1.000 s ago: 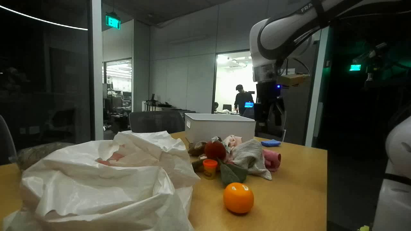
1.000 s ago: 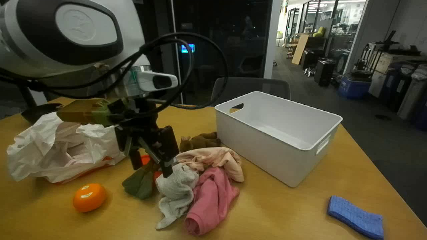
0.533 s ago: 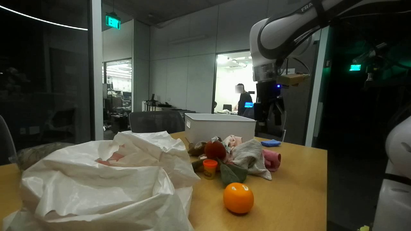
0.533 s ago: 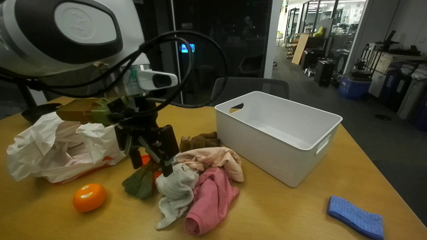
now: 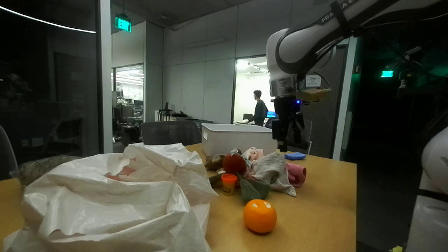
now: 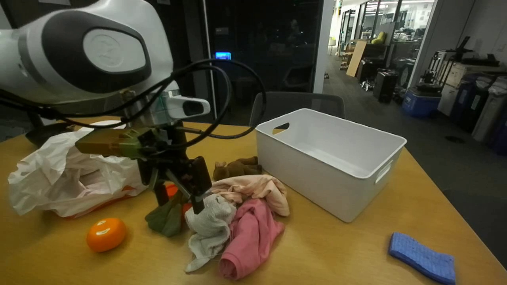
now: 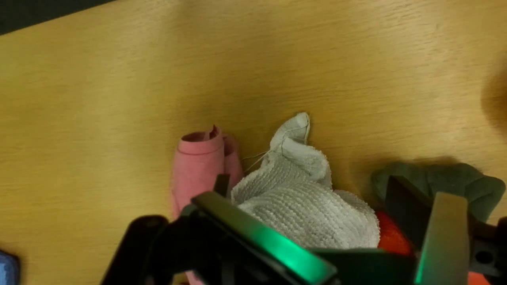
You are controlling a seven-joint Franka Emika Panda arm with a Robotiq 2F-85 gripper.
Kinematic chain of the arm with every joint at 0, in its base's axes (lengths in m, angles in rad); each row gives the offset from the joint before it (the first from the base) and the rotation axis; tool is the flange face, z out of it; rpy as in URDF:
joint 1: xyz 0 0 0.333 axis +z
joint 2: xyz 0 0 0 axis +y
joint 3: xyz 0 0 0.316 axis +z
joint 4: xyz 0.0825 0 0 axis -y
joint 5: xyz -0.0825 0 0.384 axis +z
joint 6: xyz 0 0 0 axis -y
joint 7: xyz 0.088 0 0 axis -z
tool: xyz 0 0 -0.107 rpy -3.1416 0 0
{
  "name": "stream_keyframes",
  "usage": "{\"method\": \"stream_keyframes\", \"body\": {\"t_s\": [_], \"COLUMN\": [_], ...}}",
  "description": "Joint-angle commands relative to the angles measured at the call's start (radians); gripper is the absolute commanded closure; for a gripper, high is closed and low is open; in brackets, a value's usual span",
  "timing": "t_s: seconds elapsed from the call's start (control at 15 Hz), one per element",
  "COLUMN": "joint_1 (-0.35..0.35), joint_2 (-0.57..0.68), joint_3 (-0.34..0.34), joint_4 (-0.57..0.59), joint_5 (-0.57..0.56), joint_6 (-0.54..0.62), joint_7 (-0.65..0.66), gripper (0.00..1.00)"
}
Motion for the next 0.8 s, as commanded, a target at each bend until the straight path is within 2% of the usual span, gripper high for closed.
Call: {"method": "stream_keyframes", "body": {"t_s": [0.0, 0.27, 0.53, 0.73], "joint_1": [0.01, -0.012, -0.003, 0.0], "joint_2": [0.077, 0.183, 0.262, 0.302], "joint_3": [-0.013, -0.018, -0.056, -0.072], "joint_4": [-0.003, 0.022, 0.043, 0.05], "joint_5": [-0.049, -0.105, -0.083, -0.101], "joint_6": [0.148, 0.254, 0.267, 0.32], "joint_7": [-0.008, -0.007, -0.087, -0.161], "gripper": [0.0, 0.0, 0.0, 0.0]}}
